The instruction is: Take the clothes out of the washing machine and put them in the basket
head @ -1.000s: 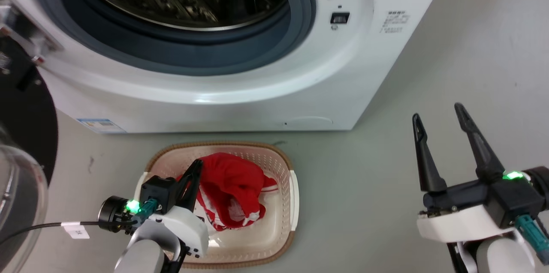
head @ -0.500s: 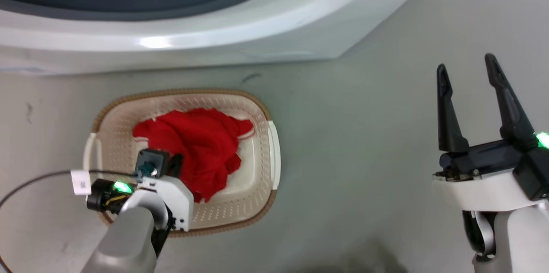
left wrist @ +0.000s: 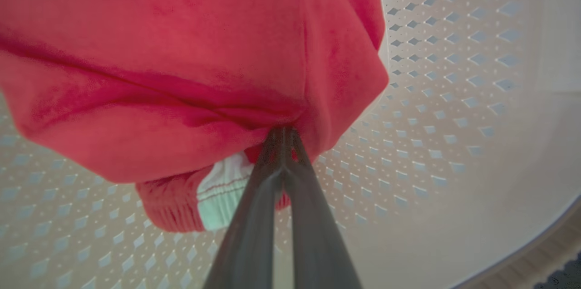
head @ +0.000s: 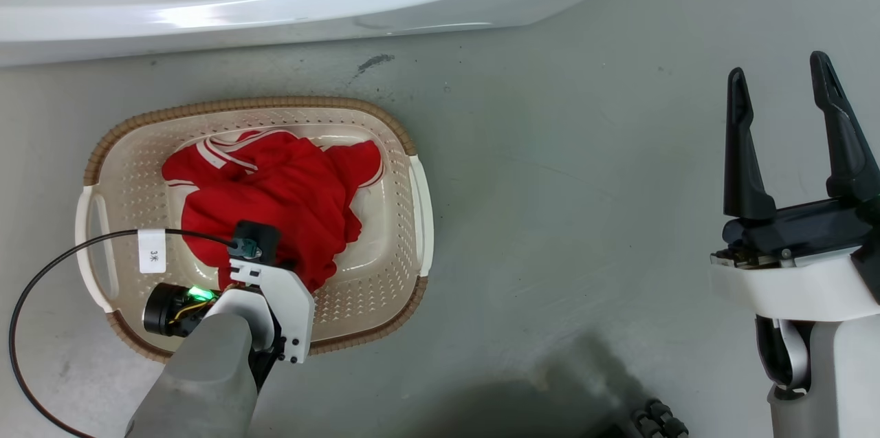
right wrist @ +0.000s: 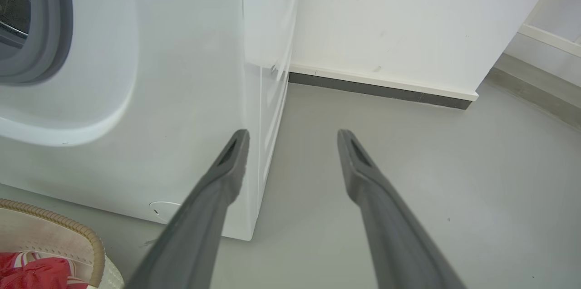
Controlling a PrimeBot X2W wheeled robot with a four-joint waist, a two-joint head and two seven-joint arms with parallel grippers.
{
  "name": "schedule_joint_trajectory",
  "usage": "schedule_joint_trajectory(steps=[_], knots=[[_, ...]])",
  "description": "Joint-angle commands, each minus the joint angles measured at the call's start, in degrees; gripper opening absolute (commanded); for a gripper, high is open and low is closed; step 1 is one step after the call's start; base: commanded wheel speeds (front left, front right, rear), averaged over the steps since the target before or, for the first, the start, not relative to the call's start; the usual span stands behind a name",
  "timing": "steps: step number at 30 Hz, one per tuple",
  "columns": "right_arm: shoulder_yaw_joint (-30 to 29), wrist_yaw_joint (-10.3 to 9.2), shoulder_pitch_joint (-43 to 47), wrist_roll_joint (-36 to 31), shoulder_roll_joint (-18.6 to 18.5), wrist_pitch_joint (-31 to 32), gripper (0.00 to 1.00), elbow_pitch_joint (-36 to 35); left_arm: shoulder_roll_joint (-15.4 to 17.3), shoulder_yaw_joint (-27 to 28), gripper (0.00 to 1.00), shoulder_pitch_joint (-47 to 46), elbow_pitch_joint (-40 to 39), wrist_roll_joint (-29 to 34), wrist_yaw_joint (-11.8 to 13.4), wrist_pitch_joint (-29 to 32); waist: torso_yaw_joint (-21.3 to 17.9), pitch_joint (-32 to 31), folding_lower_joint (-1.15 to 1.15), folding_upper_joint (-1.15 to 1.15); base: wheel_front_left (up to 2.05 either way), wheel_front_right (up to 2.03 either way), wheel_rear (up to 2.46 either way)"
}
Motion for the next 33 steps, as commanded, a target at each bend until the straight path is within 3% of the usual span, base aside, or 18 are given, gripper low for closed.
schedule_joint_trajectory(steps=[1, 2, 3, 6, 11, 18, 25, 33], knots=[[0.0, -0.04, -1.0, 0.4, 0.1, -0.1, 1.0, -0.1, -0.2, 0.0, 0.0, -0.8, 0.2, -0.3, -0.2, 0.1, 0.2, -0.2, -0.01, 0.0, 0.0, 0.0, 0.0], [0.0, -0.04, -1.1, 0.5, 0.1, -0.1, 1.0, 0.0, -0.3, -0.1, 0.23, -0.7, 0.3, -0.6, -0.2, 0.3, 0.2, -0.4, -0.01, 0.0, 0.0, 0.0, 0.0], [0.0, -0.04, -1.2, 0.6, 0.1, -0.1, 1.0, 0.1, -0.5, -0.3, 1.0, -0.3, 0.4, -0.8, -0.2, 0.3, 0.4, -0.9, -0.01, 0.0, 0.0, 0.0, 0.0], [0.3, -0.04, -0.8, 0.6, 0.1, -0.1, 1.0, 0.8, -1.0, -0.5, 1.0, 1.1, 0.6, -1.7, -0.2, 0.8, 0.7, -2.9, -0.01, 0.0, 0.0, 0.0, 0.0], [0.4, -0.04, 1.3, 0.4, 0.1, -0.1, 1.0, 1.9, -1.3, -1.1, 1.0, 2.6, 0.6, -2.0, -0.1, -5.0, 1.8, -8.1, -0.01, 0.0, 0.0, 0.0, 0.0], [0.6, -0.04, 4.1, 0.0, 0.1, -0.1, 1.0, 3.4, -2.0, 0.7, 1.0, 5.4, -2.0, -3.7, 1.9, -8.8, 3.5, -15.2, -0.01, 0.0, 0.0, 0.0, 0.0], [0.3, -0.04, 6.7, -0.1, 0.1, -0.1, 1.0, 4.3, -0.6, 4.0, 1.0, 11.9, -17.8, -1.9, 6.2, -8.8, 5.1, -20.9, -0.01, 0.0, 0.0, 0.0, 0.0], [0.1, -0.04, 10.4, -0.9, 0.1, -0.1, 1.0, 5.3, -1.8, 8.8, 1.0, 20.2, -31.3, 1.1, 8.7, -8.9, 7.4, -27.4, -0.01, 0.0, 0.0, 0.0, 0.0]])
